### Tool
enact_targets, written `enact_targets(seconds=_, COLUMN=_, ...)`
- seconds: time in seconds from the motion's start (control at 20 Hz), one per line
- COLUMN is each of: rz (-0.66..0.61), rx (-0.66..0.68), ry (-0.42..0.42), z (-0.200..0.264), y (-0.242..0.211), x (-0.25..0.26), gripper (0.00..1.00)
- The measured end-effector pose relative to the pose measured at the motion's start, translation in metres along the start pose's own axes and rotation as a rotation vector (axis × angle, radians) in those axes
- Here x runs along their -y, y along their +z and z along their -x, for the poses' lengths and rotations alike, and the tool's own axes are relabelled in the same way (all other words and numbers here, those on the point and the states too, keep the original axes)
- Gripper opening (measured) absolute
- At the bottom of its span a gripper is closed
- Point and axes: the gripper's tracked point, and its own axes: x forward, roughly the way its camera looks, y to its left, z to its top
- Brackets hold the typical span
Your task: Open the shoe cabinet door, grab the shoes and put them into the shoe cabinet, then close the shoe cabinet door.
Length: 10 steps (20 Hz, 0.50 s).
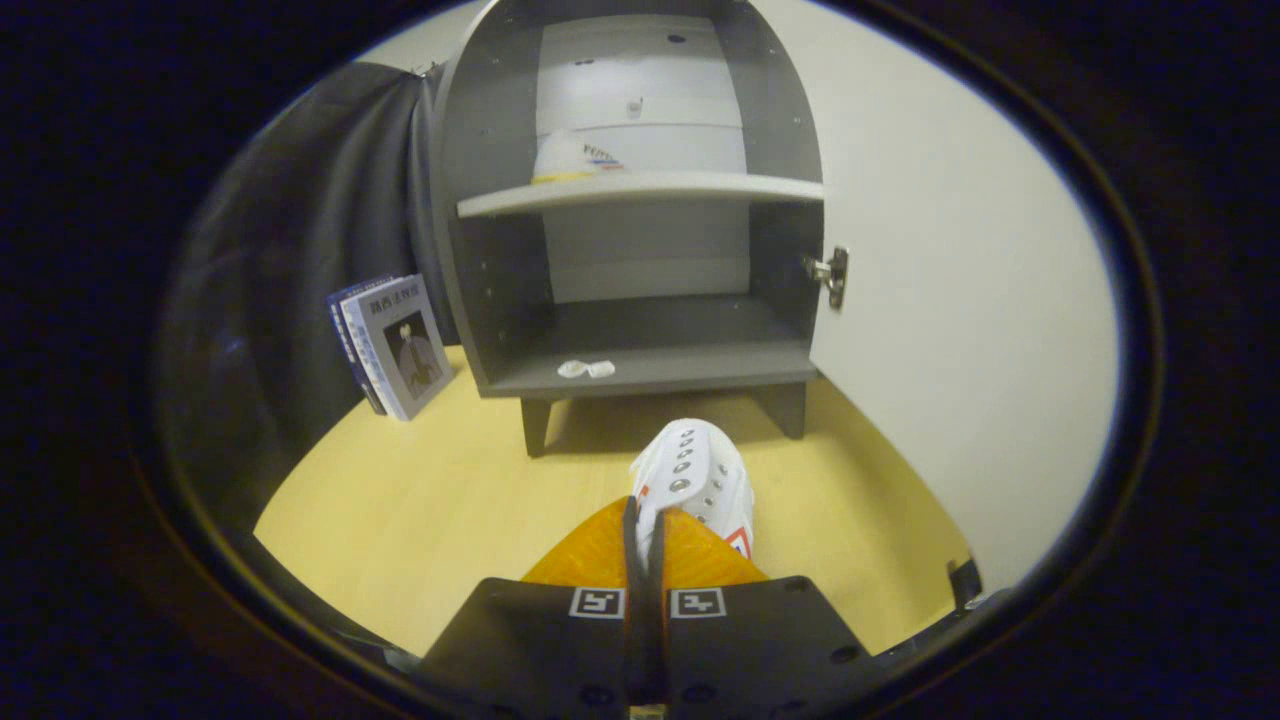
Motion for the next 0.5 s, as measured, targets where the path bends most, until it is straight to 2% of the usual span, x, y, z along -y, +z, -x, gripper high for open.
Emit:
enact_targets(seconds=0.25, rz=0.022, rx=0.080, ry=0.025, z=0.019, y=0.089, x=0.009, gripper=0.02)
enact_targets(seconds=0.5, rz=0.072, rx=0.148, ry=0.019, z=0.012, y=0.166, x=0.008, gripper=0.02)
